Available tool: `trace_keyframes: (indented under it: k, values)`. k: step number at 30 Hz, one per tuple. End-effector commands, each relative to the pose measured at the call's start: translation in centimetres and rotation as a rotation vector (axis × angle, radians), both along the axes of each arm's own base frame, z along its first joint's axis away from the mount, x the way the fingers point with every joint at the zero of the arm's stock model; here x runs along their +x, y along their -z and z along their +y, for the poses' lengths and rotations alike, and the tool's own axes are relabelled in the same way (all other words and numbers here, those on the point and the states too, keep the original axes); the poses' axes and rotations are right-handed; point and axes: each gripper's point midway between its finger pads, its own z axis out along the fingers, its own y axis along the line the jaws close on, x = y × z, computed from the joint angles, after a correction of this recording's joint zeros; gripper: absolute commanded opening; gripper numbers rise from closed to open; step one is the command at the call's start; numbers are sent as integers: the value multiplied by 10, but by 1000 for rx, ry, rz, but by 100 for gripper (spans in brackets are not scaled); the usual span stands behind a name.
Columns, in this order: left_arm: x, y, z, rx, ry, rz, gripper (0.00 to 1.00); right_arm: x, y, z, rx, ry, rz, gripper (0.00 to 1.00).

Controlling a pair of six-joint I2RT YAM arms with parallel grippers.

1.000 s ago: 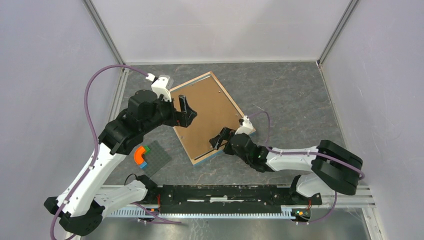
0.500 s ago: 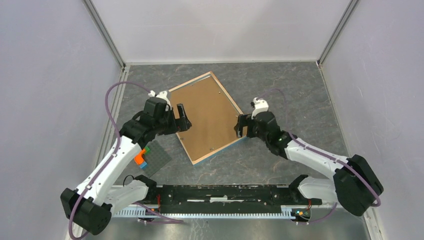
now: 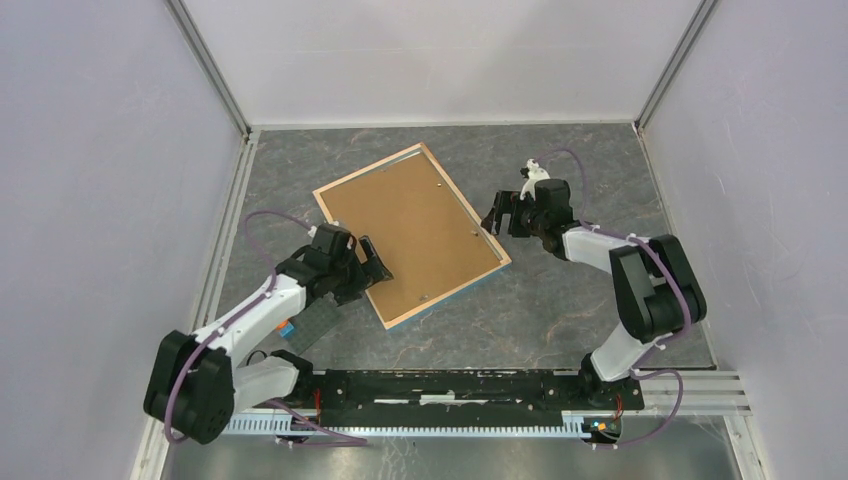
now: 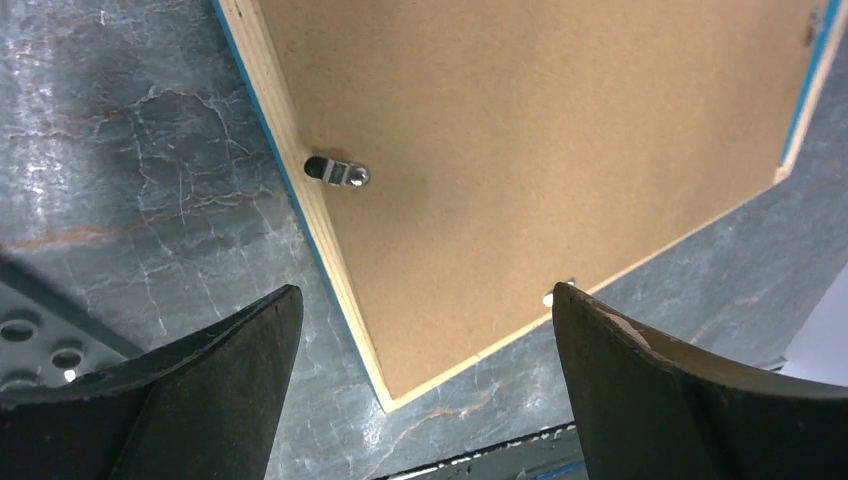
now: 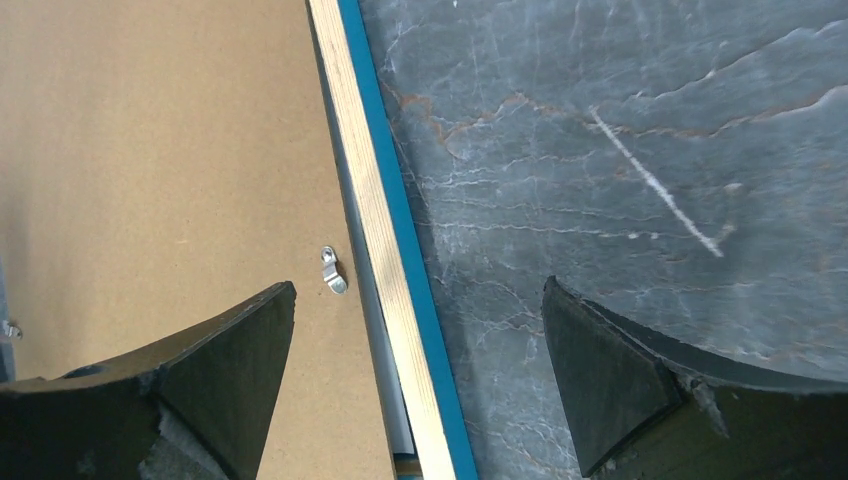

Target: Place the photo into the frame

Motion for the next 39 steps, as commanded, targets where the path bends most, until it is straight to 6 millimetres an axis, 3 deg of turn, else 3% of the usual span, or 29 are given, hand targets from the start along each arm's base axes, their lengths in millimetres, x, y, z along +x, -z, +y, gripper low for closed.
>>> trace_keyframes:
  k: [1, 6, 9, 14, 18, 20, 22, 26, 32, 39]
  values:
    - [24, 2, -7, -13, -55, -26, 100, 0, -6, 22, 128, -72, -26, 98]
    - [31, 13, -29, -53, -15, -20, 100, -14, 7, 23, 172, -63, 6, 98]
    - [34, 15, -49, -48, 40, -26, 100, -35, 12, 28, 256, -60, 44, 98]
    - [37, 8, -80, -23, 153, -53, 100, -105, 20, 25, 379, -72, 111, 98]
    - [30, 12, -78, -8, 171, -34, 100, -160, 35, 11, 357, -63, 142, 98]
    - [23, 14, -72, 5, 174, -20, 100, -175, 47, -1, 297, -49, 155, 98]
    - [15, 12, -67, 22, 185, -3, 100, -174, 56, -21, 165, -7, 136, 98]
    - [3, -1, -49, 66, 173, -3, 100, -156, 49, -48, 2, 62, 51, 98]
    - [-3, -27, -49, 18, 186, -52, 100, -139, 35, -49, -71, 30, 27, 98]
    - [7, -24, -55, 2, 185, -68, 99, -127, 24, -57, -174, 23, 4, 98]
